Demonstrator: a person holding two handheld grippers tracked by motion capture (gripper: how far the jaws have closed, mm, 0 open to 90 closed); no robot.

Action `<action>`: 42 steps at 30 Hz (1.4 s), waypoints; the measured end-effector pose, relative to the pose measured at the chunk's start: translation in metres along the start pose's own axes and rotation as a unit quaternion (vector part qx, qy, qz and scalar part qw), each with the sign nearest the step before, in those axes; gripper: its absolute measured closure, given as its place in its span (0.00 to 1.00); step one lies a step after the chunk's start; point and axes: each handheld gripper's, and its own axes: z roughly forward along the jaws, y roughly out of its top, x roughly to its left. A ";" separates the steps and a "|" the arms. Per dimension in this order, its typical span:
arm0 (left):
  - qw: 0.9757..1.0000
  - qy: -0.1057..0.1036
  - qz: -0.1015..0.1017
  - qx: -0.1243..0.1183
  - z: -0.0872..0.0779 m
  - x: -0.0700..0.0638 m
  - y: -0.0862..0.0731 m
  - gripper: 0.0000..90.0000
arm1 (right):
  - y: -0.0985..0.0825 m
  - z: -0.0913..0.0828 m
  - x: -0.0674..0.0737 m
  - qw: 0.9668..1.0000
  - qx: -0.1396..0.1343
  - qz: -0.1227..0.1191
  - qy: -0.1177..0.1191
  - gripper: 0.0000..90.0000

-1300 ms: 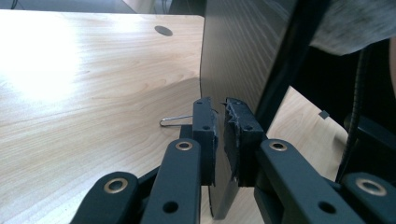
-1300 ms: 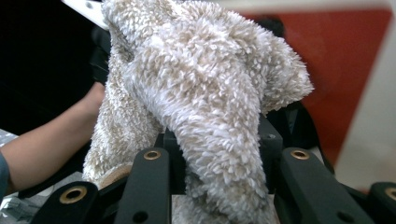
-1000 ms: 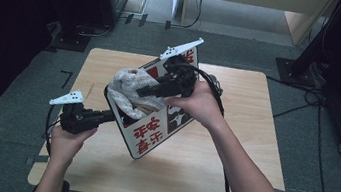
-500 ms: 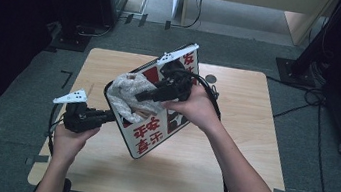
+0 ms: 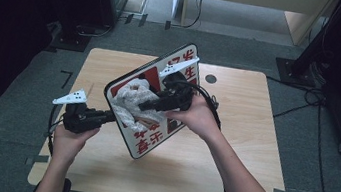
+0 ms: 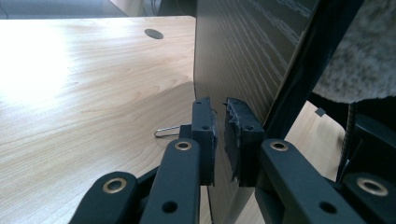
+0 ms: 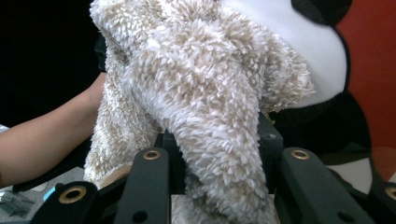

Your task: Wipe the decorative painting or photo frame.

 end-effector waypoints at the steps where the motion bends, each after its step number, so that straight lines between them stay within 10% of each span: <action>1: 1.000 0.000 0.001 -0.001 0.000 0.000 0.000 0.91 | -0.001 0.001 0.000 1.000 0.002 0.002 0.000 0.74; 42: 1.000 -0.003 0.004 0.003 0.003 0.000 0.000 0.93 | -0.068 0.034 -0.017 0.999 0.021 0.017 0.021 0.74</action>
